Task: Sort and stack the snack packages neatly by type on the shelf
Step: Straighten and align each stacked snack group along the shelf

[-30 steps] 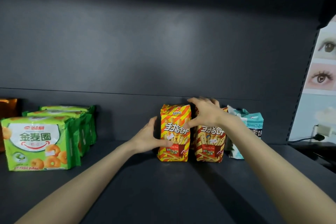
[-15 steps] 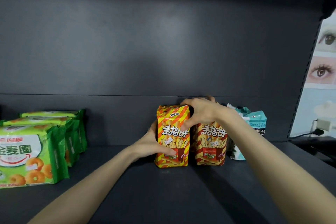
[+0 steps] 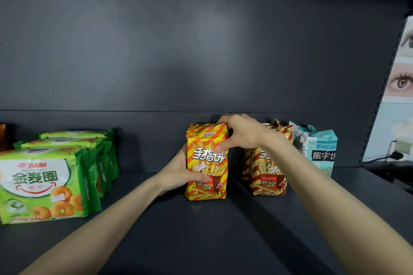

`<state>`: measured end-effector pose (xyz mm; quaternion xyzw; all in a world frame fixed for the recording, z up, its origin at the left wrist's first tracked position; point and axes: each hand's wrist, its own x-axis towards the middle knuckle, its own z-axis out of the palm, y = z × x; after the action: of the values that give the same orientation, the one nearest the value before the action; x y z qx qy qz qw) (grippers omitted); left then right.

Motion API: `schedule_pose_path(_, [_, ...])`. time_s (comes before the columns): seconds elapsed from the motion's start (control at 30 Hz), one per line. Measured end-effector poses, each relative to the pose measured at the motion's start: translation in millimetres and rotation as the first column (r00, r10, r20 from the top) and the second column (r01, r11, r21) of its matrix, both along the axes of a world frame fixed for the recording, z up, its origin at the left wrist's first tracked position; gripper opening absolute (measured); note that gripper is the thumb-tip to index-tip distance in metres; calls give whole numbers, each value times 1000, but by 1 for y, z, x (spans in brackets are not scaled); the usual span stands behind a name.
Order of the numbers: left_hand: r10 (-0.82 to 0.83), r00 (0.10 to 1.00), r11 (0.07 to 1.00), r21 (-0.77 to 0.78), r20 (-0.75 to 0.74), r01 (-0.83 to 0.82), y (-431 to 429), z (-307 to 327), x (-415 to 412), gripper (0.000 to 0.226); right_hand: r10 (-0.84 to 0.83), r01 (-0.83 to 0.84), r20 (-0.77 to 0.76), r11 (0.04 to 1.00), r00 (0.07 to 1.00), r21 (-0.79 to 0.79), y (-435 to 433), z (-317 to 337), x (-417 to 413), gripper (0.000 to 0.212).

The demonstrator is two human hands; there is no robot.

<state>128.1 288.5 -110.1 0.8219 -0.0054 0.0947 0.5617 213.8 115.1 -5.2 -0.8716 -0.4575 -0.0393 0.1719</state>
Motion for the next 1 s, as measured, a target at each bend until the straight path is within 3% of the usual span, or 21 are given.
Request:
schedule_pose_path(0.27, [106,994,994,2,25,-106,38,-1,-39,88,113,-62,-204,969,973,239,41,-23,-25,70])
schedule_pose_path(0.47, [157,985,988,-23,71,-156,57,-6,-58,88,164,20,-394,907,904,421,66,-48,-43,76])
schedule_pose_path(0.73, [123,991,992,-35,45,-122,66,-19,-69,83,230,57,-596,904,769,423,86,-66,-57,75])
schedule_pose_path(1.0, [71,997,997,41,-19,-70,73,-29,-71,91,239,111,-687,899,686,424,93,-80,-64,65])
